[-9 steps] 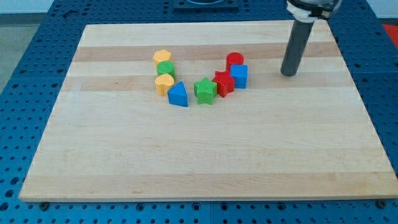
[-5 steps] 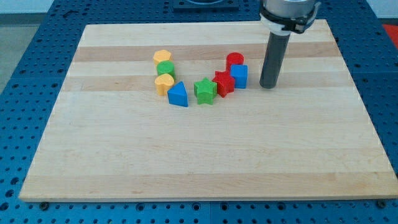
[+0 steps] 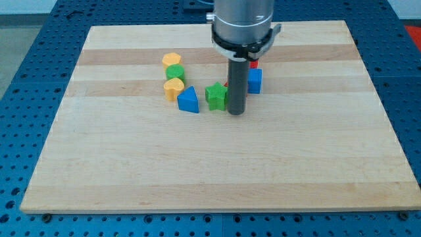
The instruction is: Move green star slightly left
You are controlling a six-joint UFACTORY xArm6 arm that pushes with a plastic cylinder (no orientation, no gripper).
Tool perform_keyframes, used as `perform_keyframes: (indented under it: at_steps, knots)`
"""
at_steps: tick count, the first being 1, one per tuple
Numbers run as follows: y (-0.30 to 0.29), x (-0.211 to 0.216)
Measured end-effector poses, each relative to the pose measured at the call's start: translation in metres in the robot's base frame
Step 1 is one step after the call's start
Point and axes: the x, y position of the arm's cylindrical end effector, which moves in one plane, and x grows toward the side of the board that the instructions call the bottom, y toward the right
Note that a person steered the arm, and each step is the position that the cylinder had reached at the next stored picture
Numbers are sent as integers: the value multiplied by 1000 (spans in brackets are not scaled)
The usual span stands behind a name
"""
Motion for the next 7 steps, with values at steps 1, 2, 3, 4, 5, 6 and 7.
perform_keyframes:
  at_steps: [1, 2, 3, 4, 5, 6, 7]
  knots:
    - [-8, 0]
    - [-10, 1]
    - [-10, 3]
    - [-17, 3]
    - [-19, 3]
    - [-8, 3]
    - [-1, 1]
